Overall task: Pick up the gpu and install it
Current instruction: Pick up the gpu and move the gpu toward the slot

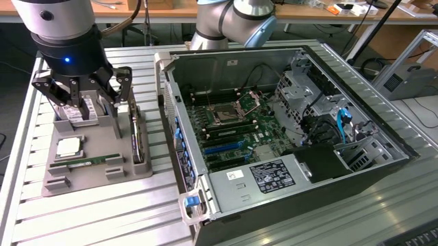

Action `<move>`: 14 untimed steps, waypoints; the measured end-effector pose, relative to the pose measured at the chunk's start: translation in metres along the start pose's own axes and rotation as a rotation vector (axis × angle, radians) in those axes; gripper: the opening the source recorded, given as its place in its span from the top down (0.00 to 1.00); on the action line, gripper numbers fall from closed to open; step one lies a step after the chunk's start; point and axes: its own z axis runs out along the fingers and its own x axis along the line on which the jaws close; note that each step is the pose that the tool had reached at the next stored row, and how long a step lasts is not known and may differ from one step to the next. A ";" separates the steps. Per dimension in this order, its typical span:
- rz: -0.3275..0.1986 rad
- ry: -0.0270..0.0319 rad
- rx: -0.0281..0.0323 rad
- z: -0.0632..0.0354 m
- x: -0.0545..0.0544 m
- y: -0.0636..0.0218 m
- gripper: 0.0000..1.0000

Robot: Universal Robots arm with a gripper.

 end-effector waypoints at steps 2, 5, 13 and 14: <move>0.000 0.0000 0.0001 0.0011 0.000 -0.0001 0.46; 0.000 0.0000 0.0005 0.0033 -0.001 -0.0002 0.46; 0.000 -0.0001 0.0017 0.0085 -0.003 -0.0006 0.46; 0.000 -0.0002 0.0020 0.0092 -0.003 -0.0007 0.46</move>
